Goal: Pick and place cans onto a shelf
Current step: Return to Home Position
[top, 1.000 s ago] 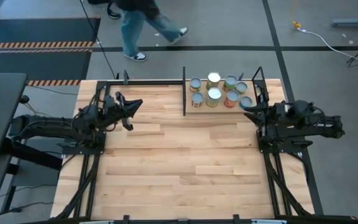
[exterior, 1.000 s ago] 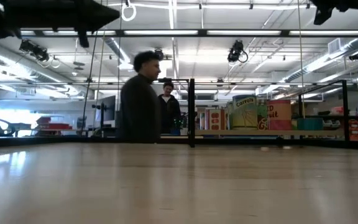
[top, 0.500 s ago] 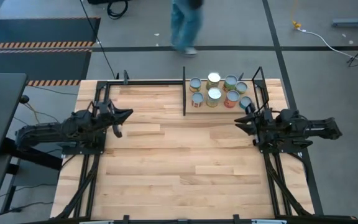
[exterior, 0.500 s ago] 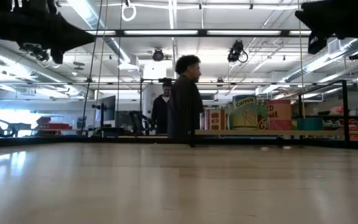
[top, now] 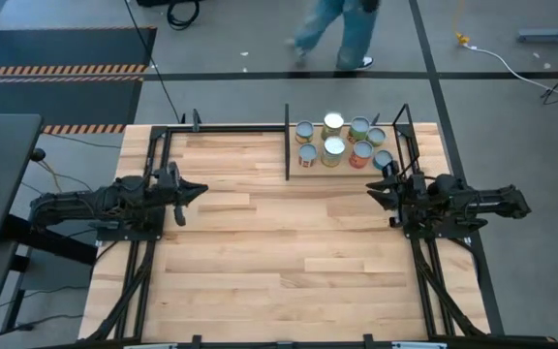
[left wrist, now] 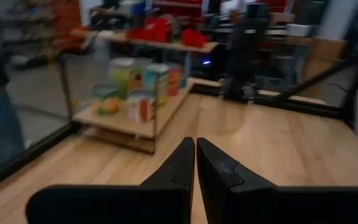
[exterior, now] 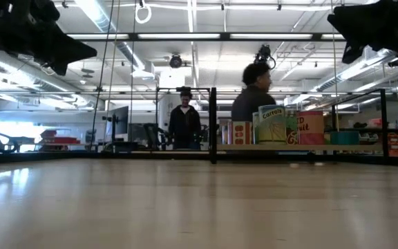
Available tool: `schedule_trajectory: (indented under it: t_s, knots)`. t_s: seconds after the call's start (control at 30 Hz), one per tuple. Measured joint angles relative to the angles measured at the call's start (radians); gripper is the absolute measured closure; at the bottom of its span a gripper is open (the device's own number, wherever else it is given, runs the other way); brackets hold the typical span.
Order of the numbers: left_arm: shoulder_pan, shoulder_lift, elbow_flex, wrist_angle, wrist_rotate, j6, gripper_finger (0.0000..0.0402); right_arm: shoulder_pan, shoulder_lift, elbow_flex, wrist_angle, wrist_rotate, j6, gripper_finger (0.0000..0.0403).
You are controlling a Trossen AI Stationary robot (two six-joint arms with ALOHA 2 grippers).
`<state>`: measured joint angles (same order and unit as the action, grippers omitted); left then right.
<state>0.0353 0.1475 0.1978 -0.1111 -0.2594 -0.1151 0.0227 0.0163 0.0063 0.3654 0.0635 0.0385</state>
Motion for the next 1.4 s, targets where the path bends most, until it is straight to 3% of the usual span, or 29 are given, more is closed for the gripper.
schedule_trajectory:
  t_s: [0.13, 0.3, 0.5, 0.73, 0.97, 1.2, 1.4]
  knots:
    - [0.004, -0.009, 0.000, 0.008, 0.048, 0.042, 0.0379, 0.000, -0.005, 0.000, 0.026, -0.003, -0.031, 0.0315]
    - [0.040, -0.016, 0.000, 0.004, 0.194, 0.045, 0.0377, 0.000, -0.005, 0.000, 0.054, 0.005, -0.031, 0.0315]
    - [0.080, -0.050, 0.000, -0.032, 0.141, 0.054, 0.0378, 0.000, -0.005, 0.000, -0.046, 0.034, 0.002, 0.0315]
    - [0.065, -0.148, -0.027, -0.066, 0.178, 0.060, 0.0379, 0.000, -0.005, 0.000, -0.067, 0.015, -0.022, 0.0315]
    - [0.066, -0.145, -0.145, 0.060, 0.179, 0.022, 0.0379, -0.003, -0.013, 0.000, -0.083, 0.012, -0.013, 0.0315]
    - [0.046, -0.144, -0.188, 0.145, 0.257, 0.020, 0.0377, -0.050, -0.012, 0.000, -0.188, -0.106, 0.050, 0.0314]
    - [0.031, -0.143, -0.188, 0.138, 0.222, 0.035, 0.0378, -0.076, -0.010, 0.000, -0.309, -0.014, 0.039, 0.0315]
